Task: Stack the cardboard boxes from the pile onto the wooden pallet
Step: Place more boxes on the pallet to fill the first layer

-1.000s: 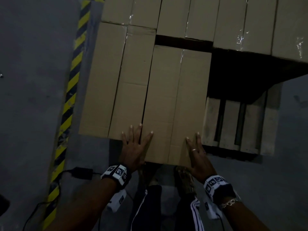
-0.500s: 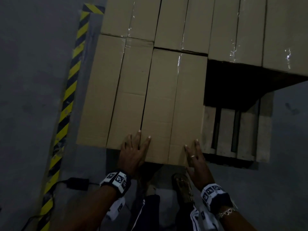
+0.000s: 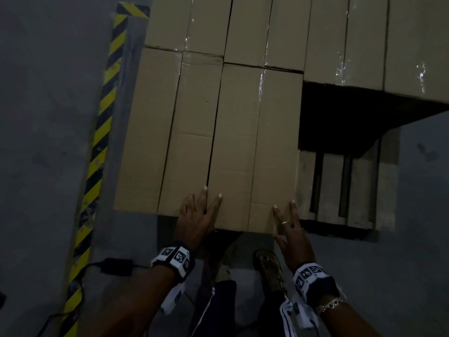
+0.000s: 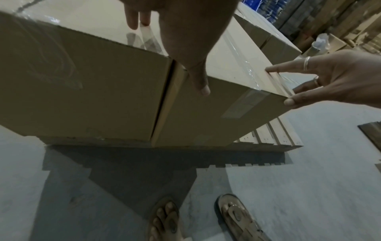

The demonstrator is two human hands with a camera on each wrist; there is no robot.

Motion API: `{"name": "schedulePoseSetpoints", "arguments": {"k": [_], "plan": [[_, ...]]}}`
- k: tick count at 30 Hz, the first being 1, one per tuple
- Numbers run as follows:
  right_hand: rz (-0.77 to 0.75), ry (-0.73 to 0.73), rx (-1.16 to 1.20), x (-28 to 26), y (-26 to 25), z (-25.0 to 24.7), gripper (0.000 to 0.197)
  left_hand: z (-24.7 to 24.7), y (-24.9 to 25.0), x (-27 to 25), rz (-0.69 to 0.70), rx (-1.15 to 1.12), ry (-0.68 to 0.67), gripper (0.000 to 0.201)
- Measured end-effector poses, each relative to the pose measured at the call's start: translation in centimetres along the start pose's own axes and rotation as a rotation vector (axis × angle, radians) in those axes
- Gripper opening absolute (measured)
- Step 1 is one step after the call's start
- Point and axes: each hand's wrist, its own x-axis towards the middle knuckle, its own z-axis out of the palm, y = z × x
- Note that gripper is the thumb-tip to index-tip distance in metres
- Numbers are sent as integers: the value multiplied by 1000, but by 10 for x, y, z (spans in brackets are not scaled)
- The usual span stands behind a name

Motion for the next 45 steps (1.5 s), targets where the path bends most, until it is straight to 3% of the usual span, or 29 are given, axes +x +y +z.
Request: {"name": "schedulePoseSetpoints", "arguments": {"k": [3, 10, 17, 25, 31, 35, 39, 45], "plan": [[8, 9, -4, 3, 1, 2, 98, 0, 2, 2, -10, -1, 49, 111], [75, -51, -26, -2, -9, 1, 88, -2, 8, -2, -70, -99, 27, 106], [122, -15, 50, -38, -50, -58, 75, -77, 26, -41, -126, -335, -49, 80], [57, 17, 150, -85, -127, -185, 77, -224, 59, -102, -5, -537, 77, 76], [179, 231, 236, -135, -156, -283, 75, -333, 97, -123, 211, -485, 149, 69], [290, 355, 292, -179, -140, -317, 71, -384, 133, -126, 313, -506, 196, 64], [393, 505, 416, -234, -106, -329, 67, -399, 184, -136, 420, -480, 247, 51], [545, 691, 578, -342, -37, -333, 79, -395, 293, -160, 631, -419, 136, 47]]}}
